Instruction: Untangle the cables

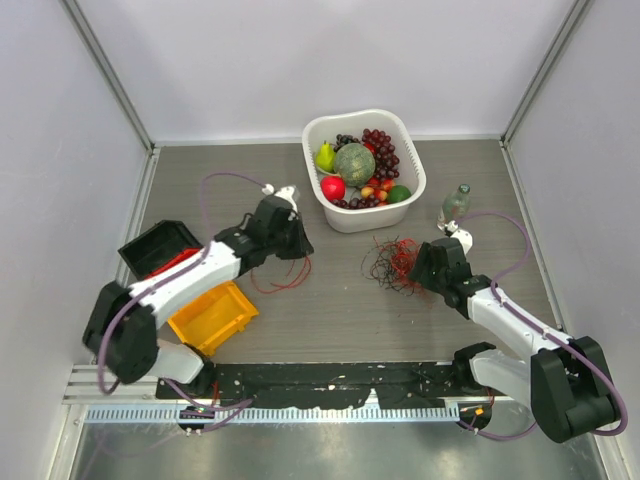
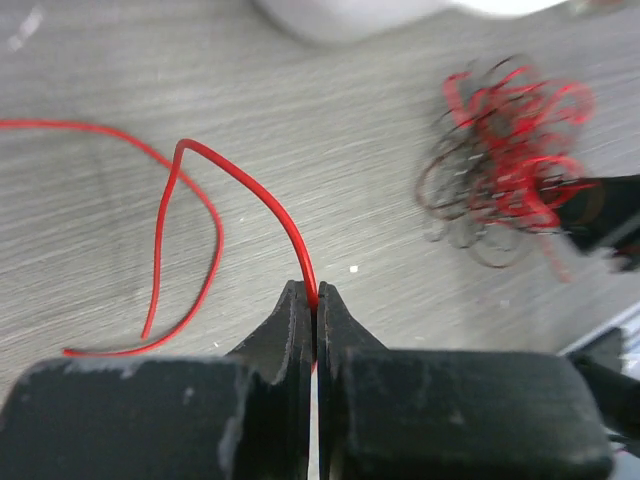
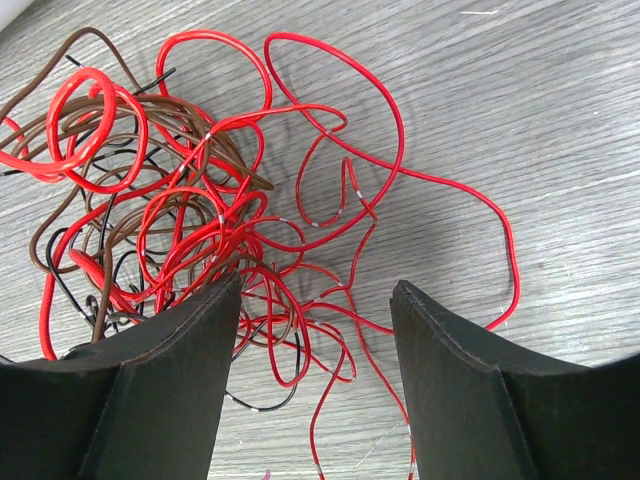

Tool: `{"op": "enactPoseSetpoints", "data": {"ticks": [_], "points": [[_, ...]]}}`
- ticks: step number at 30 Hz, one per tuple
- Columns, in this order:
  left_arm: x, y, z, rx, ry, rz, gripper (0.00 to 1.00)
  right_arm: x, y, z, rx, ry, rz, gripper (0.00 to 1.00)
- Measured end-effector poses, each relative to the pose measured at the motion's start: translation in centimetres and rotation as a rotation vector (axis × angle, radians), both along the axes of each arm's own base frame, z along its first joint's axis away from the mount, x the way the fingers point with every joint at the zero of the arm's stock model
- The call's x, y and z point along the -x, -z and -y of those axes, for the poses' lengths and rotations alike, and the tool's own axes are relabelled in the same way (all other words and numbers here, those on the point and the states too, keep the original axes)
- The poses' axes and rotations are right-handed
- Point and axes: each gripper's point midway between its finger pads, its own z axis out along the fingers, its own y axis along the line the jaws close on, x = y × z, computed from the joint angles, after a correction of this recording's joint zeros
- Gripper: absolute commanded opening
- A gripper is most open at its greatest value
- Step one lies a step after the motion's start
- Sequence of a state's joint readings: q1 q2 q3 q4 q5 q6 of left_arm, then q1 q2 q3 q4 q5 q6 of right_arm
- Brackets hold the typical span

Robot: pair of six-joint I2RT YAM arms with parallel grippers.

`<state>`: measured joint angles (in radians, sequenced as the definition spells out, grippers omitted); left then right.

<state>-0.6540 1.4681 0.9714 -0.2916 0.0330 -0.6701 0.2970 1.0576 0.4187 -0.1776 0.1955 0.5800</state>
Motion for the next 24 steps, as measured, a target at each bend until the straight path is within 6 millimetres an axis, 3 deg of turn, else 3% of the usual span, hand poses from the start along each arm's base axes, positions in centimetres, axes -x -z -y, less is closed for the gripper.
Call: {"op": "enactPoseSetpoints", "data": {"ticks": [3,6,10,12,14,21,24], "points": [[-0.2,-5.9,-0.9,0.083,-0.032,0.109,0.00,0.1,0.1,0.0,0.001,-0.001,-0.002,0.66],[-0.4,-10.8,-3.0,0.124,-0.090,0.195,0.00,0.1,0.1,0.0,0.000,-0.001,-0.001,0.66],[0.1,-15.2,-5.8,0.108,-0.140,0.263,0.00,0.0,0.1,0.0,-0.001,-0.003,0.001,0.66],[0.7,-18.3,-7.0,0.097,-0.152,0.324,0.00,0.0,0.1,-0.1,-0.002,-0.005,0.000,0.66],[1.3,-22.2,-8.0,0.107,-0.155,0.401,0.00,0.1,0.1,-0.1,-0.003,-0.007,0.000,0.66],[5.4,-39.2,-12.6,0.220,-0.199,0.773,0.00,0.0,0.1,-0.3,-0.010,-0.013,0.001,0.66],[7.1,-42.7,-14.4,0.232,-0.222,0.871,0.00,0.0,0.1,-0.3,-0.011,-0.016,0.003,0.66]]}}
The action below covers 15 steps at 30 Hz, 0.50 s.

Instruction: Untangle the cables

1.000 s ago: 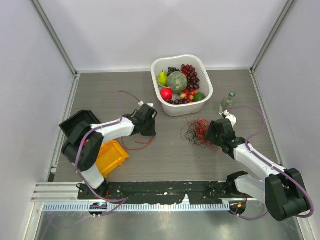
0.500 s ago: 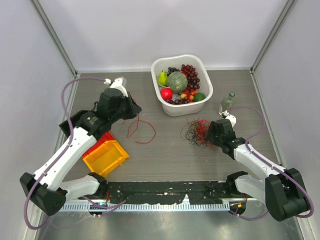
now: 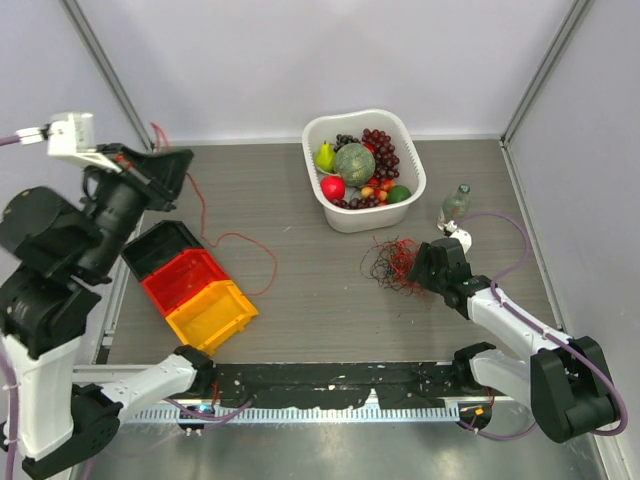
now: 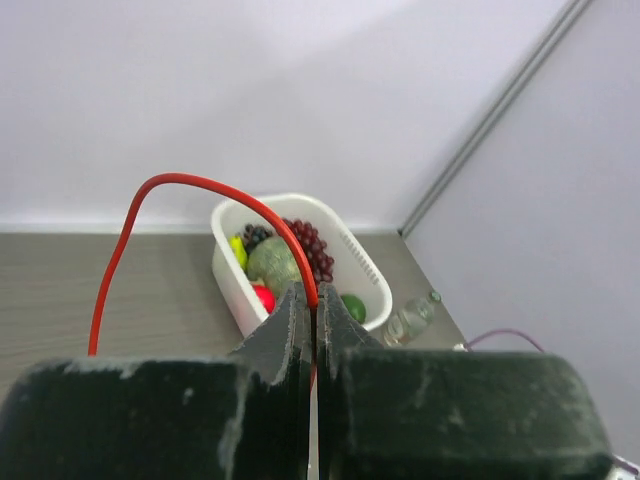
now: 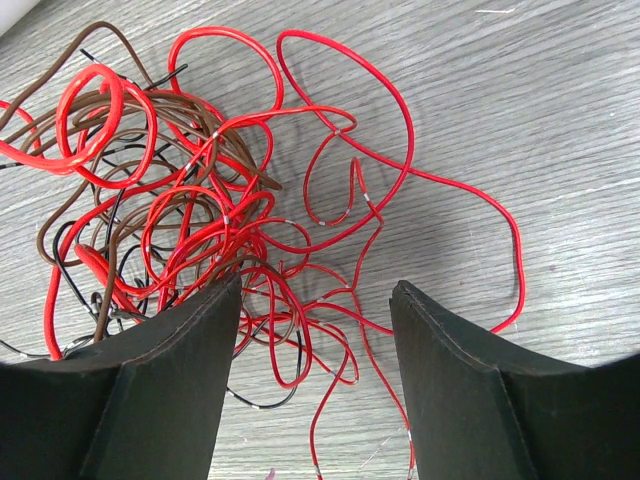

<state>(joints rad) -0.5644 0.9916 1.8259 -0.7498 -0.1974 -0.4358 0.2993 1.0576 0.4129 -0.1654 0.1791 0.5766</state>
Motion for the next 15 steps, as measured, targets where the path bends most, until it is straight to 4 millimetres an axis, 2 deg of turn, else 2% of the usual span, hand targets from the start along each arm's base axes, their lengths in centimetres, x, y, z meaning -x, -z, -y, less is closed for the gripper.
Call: {"op": "enactPoseSetpoints", "data": {"ticks": [3,7,11,15], "points": [[1.7,-1.9,-2.2,0.005,-0.051,0.061,0.00,0.0,0.0,-0.1,-0.001,-0.003,0.000,0.67],[2.3,-2.3,-3.6,-0.008,-0.098,0.076,0.00,0.0,0.0,-0.1,-0.002,-0.003,0.000,0.66],[2.2,-1.3,-4.1,-0.026,-0.124,0.045,0.00,0.0,0.0,-0.1,-0.002,-0.003,0.000,0.66],[2.2,1.3,-4.2,-0.053,-0.128,-0.019,0.00,0.0,0.0,-0.1,-0.002,-0.004,0.000,0.66]]}}
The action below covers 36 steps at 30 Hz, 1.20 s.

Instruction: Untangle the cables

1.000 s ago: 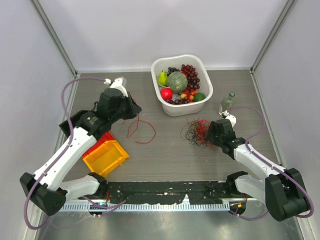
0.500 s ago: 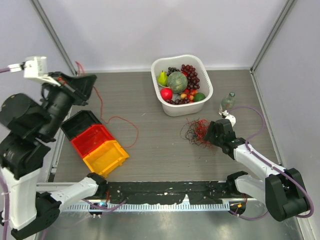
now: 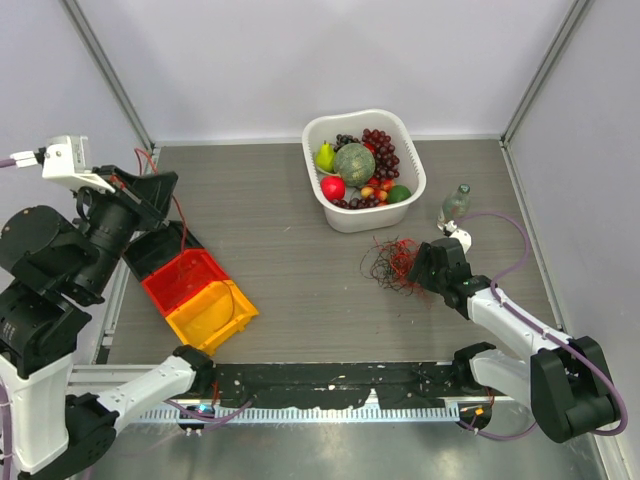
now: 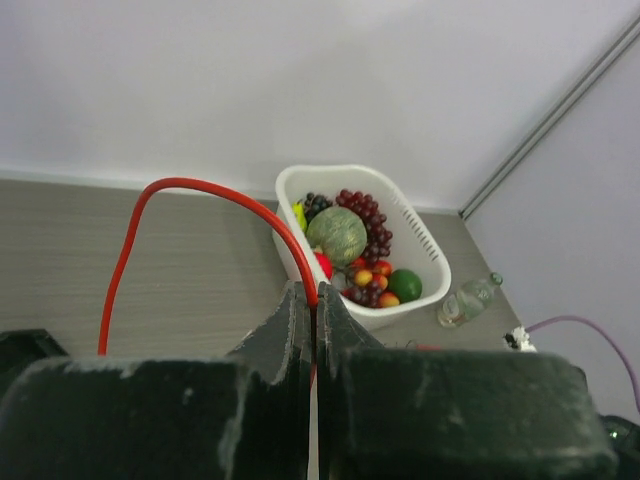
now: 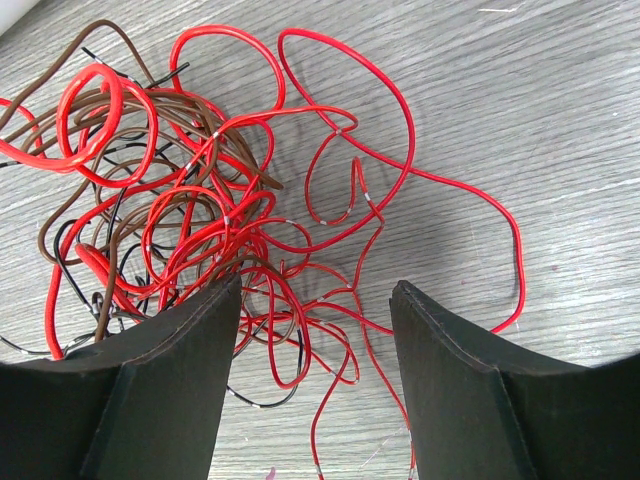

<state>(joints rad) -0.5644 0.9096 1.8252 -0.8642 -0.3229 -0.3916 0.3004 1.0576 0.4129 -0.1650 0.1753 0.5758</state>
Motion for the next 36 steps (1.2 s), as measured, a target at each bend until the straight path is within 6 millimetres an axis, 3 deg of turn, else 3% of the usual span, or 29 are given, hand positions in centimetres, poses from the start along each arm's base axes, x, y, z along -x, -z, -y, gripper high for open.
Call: {"op": "enactPoseSetpoints", "data": {"ticks": [8,13,20,25,33,36], "points": [[1.1,3.1,-1.0,-0.017,-0.023,-0.102,0.00,0.0,0.0,-0.1,-0.001,-0.006,0.000,0.66],[3.0,5.2,-2.2,-0.031,-0.043,-0.223,0.00,0.0,0.0,-0.1,-0.001,-0.008,-0.001,0.66],[6.4,4.7,-3.9,0.049,-0.038,-0.236,0.00,0.1,0.0,-0.2,-0.001,-0.009,-0.001,0.66],[8.9,5.5,-4.4,0.093,0.005,-0.237,0.00,0.1,0.0,-0.2,-0.003,-0.012,-0.001,0.66],[8.1,6.8,-3.8,0.082,-0.002,-0.292,0.00,0.1,0.0,-0.3,-0.005,-0.014,-0.002,0.66],[6.9,9.4,-3.1,0.073,-0.024,-0.361,0.00,0.1,0.0,-0.3,-0.005,-0.014,-0.002,0.66]]}}
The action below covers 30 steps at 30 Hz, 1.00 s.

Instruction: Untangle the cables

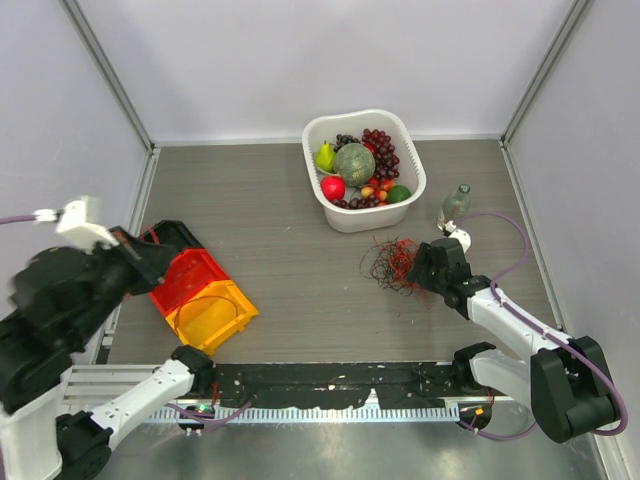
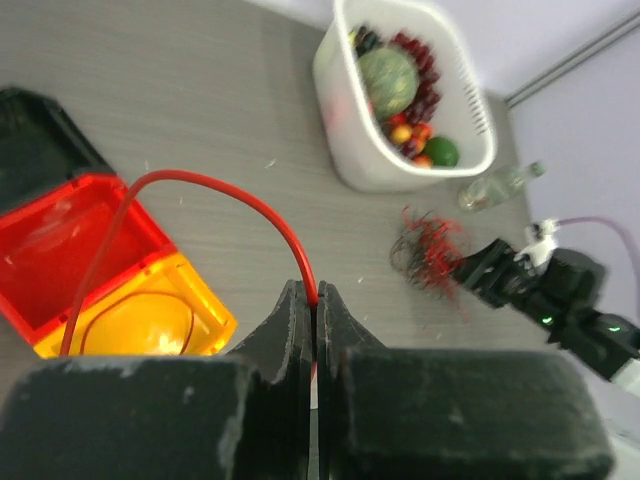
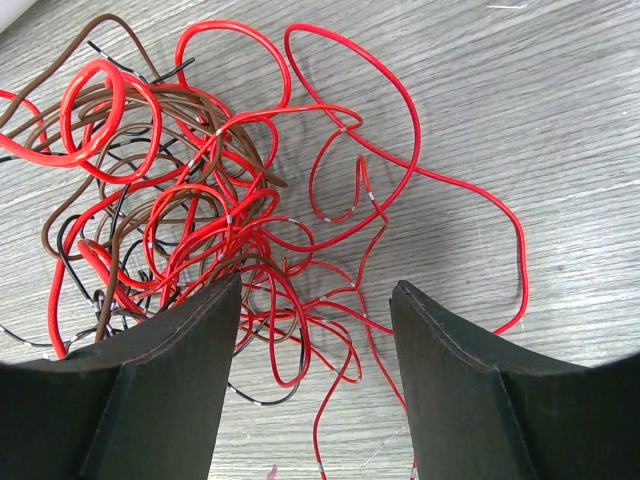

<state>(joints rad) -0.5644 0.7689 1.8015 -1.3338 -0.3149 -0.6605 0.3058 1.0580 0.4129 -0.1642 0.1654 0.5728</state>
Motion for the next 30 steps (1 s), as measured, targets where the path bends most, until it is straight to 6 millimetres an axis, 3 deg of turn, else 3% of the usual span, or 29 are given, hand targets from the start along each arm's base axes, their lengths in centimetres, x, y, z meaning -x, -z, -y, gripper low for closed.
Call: {"op": "enactPoseSetpoints", "data": {"ticks": [2,7,9,11,24,27,30], "points": [[-1.2,3.1,1.0,-0.016,-0.003,-0.081,0.00,0.0,0.0,0.0,0.000,0.000,0.000,0.66],[-4.1,14.4,4.0,-0.078,-0.014,-0.353,0.00,0.0,0.0,0.0,0.000,0.000,0.000,0.66],[-4.9,17.9,4.3,-0.101,-0.042,-0.419,0.00,0.0,0.0,0.0,0.000,0.000,0.000,0.66],[-5.2,20.1,3.9,-0.120,-0.085,-0.454,0.00,0.0,0.0,0.0,0.000,-0.001,0.000,0.66],[-7.2,23.6,0.5,-0.134,-0.412,-0.466,0.00,-0.1,-0.1,-0.2,-0.002,-0.007,0.006,0.66],[-8.2,24.0,0.2,-0.136,-0.480,-0.459,0.00,-0.1,-0.1,-0.2,-0.003,-0.008,0.007,0.66],[-10.5,24.1,0.1,-0.165,-0.510,-0.376,0.00,-0.1,-0.1,-0.3,-0.004,-0.009,0.006,0.66]]}}
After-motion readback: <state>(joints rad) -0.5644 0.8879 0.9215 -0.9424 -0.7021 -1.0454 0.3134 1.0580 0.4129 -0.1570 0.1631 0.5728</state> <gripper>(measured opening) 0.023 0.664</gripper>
